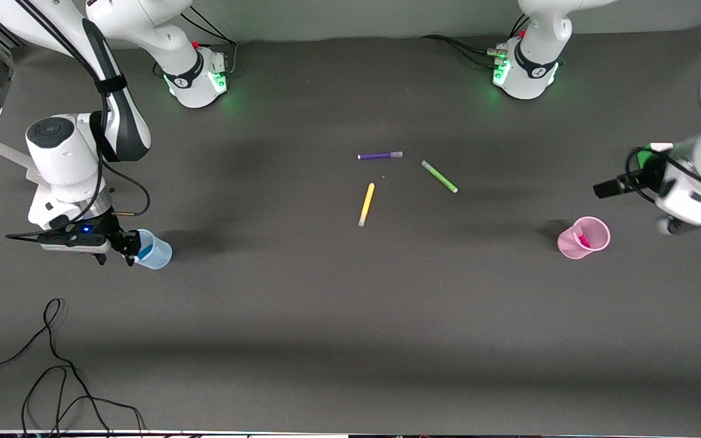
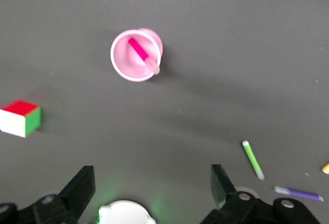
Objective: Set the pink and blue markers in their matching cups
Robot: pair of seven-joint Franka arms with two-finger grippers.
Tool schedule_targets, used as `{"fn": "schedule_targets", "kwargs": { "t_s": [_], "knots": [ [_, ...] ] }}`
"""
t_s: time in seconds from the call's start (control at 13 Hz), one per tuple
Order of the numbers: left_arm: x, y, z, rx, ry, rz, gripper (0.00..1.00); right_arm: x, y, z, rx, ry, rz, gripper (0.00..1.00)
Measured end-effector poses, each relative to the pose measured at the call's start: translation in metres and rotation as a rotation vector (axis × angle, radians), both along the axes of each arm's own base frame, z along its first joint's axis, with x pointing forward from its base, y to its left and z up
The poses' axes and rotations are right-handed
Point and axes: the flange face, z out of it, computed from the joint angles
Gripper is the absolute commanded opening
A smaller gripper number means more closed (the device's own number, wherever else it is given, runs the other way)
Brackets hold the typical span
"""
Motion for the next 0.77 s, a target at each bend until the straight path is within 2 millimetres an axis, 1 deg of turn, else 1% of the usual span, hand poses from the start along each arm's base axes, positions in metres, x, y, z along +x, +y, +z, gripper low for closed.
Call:
{"fn": "schedule_targets", "kwargs": {
  "t_s": [0.08,0.15,0.31,0.38,0.46,0.54,0.69,0.77],
  "knots": [
    [-0.008,-0.010,0.011,0.024,-0.033,-0.031,1.00,0.001,0.000,0.001,0.000,-0.003,0.000,1.00],
    [-0.013,-0.015,0.022,0.038,-0.060,-0.062,1.00,0.002,0.000,0.003,-0.001,-0.004,-0.001,1.00],
    [-0.019,-0.010,0.041,0.034,-0.103,-0.131,1.00,0.007,-0.002,0.008,-0.014,0.025,-0.015,1.00],
    [-0.021,-0.006,0.047,0.030,-0.116,-0.161,1.00,0.013,-0.004,0.016,-0.025,0.057,-0.033,1.00],
    [-0.021,-0.002,0.050,0.025,-0.128,-0.191,1.00,0.020,-0.004,0.029,-0.027,0.089,-0.059,1.00],
    [-0.020,0.002,0.053,0.017,-0.136,-0.215,1.00,0.028,0.000,0.044,-0.007,0.122,-0.092,1.00],
    [-0.018,0.015,0.054,-0.009,-0.154,-0.236,1.00,0.037,0.021,0.083,0.055,0.202,-0.138,1.00],
    [-0.017,0.020,0.054,-0.019,-0.159,-0.236,1.00,0.040,0.032,0.109,0.084,0.249,-0.151,1.00]
  ]
}}
